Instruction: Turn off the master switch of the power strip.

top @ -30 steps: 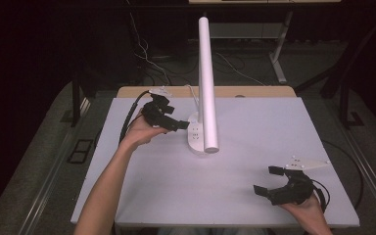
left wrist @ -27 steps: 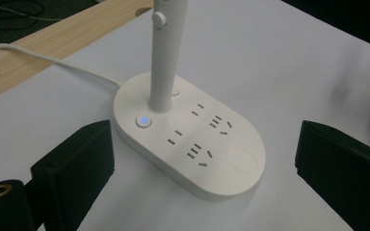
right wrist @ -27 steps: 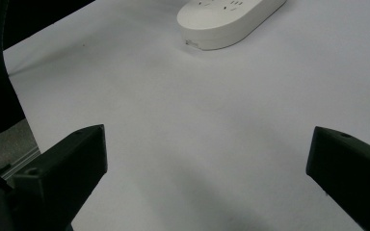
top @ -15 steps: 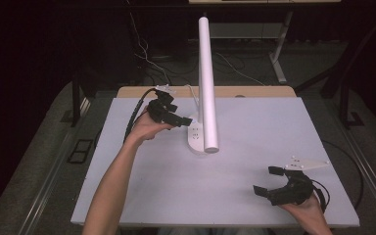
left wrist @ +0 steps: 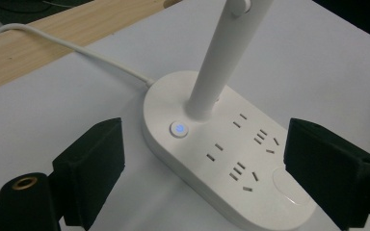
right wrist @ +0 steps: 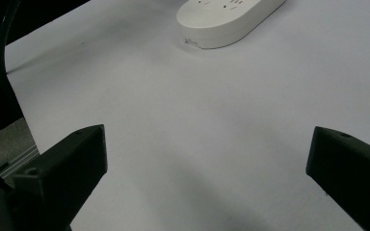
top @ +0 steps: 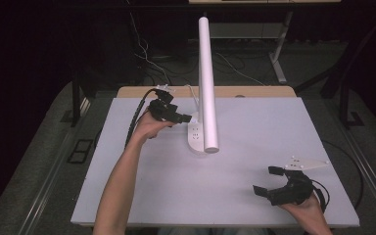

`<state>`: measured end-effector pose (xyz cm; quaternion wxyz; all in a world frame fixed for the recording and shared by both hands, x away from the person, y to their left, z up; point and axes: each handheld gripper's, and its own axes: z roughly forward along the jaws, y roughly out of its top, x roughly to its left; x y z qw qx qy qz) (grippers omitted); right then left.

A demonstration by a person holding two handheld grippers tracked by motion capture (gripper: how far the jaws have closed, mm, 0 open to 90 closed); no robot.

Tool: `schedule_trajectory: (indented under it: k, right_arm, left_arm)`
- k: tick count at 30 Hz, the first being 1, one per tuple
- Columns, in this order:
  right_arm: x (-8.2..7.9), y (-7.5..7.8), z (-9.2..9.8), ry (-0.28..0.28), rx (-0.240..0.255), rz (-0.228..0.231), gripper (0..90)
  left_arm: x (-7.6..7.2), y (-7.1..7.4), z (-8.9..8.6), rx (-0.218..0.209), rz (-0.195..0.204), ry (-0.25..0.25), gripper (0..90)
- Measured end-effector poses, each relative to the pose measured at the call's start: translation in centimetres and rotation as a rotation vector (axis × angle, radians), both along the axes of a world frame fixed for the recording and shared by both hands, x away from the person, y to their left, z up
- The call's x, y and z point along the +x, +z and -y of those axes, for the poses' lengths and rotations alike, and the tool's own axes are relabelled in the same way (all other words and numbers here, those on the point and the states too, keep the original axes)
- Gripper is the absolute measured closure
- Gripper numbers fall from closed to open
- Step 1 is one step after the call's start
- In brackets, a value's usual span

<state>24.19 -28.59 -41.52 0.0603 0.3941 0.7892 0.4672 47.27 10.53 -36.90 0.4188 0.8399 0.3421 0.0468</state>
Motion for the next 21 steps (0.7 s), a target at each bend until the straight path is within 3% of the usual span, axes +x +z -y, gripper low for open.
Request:
schedule_trajectory:
  k: [15,21]
  right_arm:
    - [0.0,0.0,0.1,-0.004,0.000,0.001,0.0]
    - [0.1,0.0,0.2,-0.005,0.001,0.002,0.0]
  left_arm:
    - [1.6,-0.3,0.9,0.044,-0.010,0.004,18.0]
    - [2.1,-0.8,1.3,0.018,-0.037,0.036,21.8]
